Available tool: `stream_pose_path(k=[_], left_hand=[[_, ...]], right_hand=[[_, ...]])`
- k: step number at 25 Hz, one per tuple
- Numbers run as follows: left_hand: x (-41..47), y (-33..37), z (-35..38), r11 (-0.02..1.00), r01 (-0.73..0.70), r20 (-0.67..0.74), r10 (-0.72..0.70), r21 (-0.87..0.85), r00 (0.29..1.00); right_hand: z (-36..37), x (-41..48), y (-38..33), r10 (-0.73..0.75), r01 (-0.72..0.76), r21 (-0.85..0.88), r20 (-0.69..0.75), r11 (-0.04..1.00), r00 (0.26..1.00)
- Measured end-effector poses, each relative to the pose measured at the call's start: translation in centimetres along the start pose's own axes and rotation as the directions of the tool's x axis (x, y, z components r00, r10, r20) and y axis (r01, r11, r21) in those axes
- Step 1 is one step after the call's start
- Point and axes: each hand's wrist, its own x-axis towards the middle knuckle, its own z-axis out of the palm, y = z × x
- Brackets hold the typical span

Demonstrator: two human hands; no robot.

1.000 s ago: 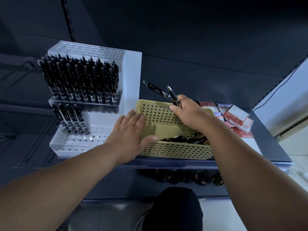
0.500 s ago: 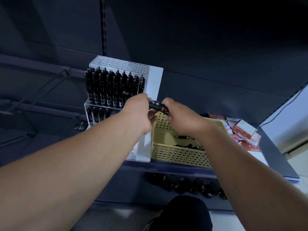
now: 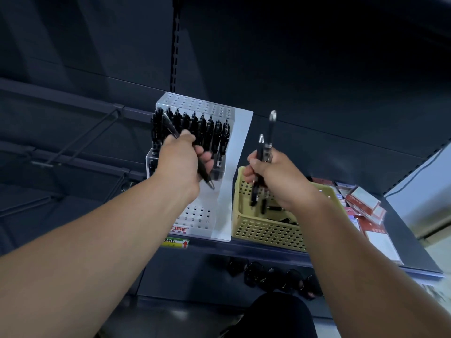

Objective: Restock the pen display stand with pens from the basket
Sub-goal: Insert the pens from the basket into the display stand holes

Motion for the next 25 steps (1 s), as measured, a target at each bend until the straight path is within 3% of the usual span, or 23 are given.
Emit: stream_pose_path(k=[2,3,5,7,11,16,21,25], left_hand=[[-0.5,-0.8,-1.0,0.976,0.051,0.081,-0.07,0.213,0.994],[-0.8,-1.2,-1.5,0.937,0.042,0.124,-0.091,0.348,0.988],[-1.7,-1.8,-2.4,0.846,-0.032,0.212,-0.096,0.533,0.973],[-2.7,-2.0,-3.0,0.787,-0.111,0.296,-0.095,0.607,0.95],[-3.2,-2.6,-4.2,0.721,-0.189,0.383,-0.113,0.666,0.917],[-2.5,-2.9,-5.8,0.676,-0.267,0.441,-0.097,0.687,0.892],[-2.4,-2.9,-6.6,0.482,-0.384,0.483,-0.097,0.788,0.87],[-2.4,-3.1,-6.9,0.527,-0.378,0.504,-0.113,0.761,0.856]], right_hand=[[1.0,-0.3,-0.5,0.104,-0.113,0.362,0.043,0.925,0.994],[1.6,-0.4,-0.6,0.131,-0.154,0.465,0.081,0.872,0.988],[2.8,-0.8,-0.4,0.152,-0.215,0.572,0.156,0.792,0.976],[4.2,-1.3,0.0,0.175,-0.262,0.643,0.197,0.719,0.965],[6.7,-2.1,0.8,0.267,-0.322,0.74,0.198,0.59,0.943],[8.3,-3.4,0.2,0.285,-0.329,0.74,0.192,0.586,0.939],[8.7,-3.4,0.1,0.338,-0.355,0.793,0.201,0.494,0.919],[8.9,-2.9,0.1,0.345,-0.322,0.807,0.158,0.494,0.925]])
